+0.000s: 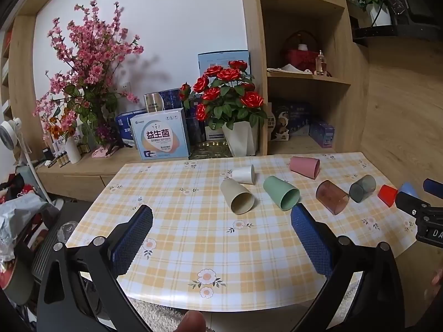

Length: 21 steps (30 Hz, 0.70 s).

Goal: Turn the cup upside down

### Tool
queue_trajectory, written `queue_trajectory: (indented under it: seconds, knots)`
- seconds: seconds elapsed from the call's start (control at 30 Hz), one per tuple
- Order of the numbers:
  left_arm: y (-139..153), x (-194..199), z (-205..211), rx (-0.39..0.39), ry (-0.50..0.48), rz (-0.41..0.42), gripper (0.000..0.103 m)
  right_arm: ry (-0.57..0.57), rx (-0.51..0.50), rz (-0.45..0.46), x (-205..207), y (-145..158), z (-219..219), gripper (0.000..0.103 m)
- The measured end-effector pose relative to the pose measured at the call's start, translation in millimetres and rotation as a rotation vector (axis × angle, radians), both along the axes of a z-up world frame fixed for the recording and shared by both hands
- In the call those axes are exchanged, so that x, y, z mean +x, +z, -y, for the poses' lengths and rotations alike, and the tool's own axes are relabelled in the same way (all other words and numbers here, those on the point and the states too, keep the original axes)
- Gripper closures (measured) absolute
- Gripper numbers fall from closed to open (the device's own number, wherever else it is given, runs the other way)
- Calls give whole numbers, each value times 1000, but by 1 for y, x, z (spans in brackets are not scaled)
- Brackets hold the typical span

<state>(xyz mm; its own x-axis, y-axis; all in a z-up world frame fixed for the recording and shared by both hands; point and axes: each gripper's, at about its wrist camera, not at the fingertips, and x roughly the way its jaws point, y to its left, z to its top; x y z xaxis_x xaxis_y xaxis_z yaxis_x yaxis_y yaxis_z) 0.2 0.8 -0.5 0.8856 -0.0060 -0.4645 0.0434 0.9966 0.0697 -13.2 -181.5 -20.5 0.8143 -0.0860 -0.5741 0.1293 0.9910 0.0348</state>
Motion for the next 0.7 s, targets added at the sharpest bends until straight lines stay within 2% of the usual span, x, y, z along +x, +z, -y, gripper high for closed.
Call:
queue_trajectory:
  seconds: [0.23, 0.7]
  knots:
    - [8, -5, 9, 35, -4, 27, 5, 0, -5, 3, -1, 1, 0, 11]
    - [10, -6, 6, 21, -5, 29, 5, -2, -6, 4, -1, 1, 1, 11]
